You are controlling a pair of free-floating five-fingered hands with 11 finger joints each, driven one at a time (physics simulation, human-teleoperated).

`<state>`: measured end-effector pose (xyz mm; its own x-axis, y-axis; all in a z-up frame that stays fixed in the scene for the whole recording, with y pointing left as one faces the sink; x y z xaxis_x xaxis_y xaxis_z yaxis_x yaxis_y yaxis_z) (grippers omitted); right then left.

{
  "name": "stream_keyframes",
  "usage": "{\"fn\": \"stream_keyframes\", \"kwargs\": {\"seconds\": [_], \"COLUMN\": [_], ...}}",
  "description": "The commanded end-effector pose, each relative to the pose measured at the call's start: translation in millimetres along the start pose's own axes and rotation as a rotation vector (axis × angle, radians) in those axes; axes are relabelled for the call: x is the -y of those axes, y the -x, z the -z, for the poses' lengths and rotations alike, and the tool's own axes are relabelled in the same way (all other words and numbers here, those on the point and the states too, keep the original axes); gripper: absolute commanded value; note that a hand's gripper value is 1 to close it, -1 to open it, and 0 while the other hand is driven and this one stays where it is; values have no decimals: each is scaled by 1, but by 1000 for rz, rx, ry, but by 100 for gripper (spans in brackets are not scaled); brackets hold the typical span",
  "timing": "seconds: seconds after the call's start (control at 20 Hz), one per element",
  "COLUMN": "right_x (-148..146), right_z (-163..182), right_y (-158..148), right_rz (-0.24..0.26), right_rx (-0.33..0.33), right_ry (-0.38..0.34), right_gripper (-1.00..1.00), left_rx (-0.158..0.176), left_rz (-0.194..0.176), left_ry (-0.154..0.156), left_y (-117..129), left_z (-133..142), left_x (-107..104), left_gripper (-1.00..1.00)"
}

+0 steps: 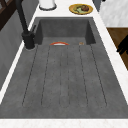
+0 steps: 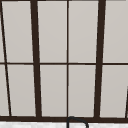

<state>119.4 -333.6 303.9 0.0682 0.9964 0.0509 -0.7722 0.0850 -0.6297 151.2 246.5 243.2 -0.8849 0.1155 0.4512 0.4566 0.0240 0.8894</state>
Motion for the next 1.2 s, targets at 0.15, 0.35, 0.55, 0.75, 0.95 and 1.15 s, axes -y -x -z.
{"fn": "stream_keyframes", "kwargs": {"seconds": [0.15, 0.35, 0.55, 0.75, 0.95, 1.15], "right_x": [11, 18, 25, 21, 13, 7], "right_z": [13, 24, 43, 70, 100, 123], "right_y": [54, 85, 112, 139, 159, 188], "right_rz": [13, 16, 0, -8, -21, -6], "right_rx": [19, 22, 30, 31, 38, 41], "right_ry": [62, 80, 88, 124, 156, 181], "right_gripper": [-100, -100, -100, -100, -100, -100], "left_rx": [-1, -2, -2, -3, -3, -3], "left_rz": [2, 3, 4, 5, 5, 5], "left_ry": [-1, -2, -3, -3, -4, -4], "left_y": [0, 0, 0, 0, 0, 0], "left_z": [0, 0, 0, 0, 0, 0], "left_x": [0, 0, 0, 0, 0, 0], "left_gripper": [0, 0, 0, 0, 0, 0]}}
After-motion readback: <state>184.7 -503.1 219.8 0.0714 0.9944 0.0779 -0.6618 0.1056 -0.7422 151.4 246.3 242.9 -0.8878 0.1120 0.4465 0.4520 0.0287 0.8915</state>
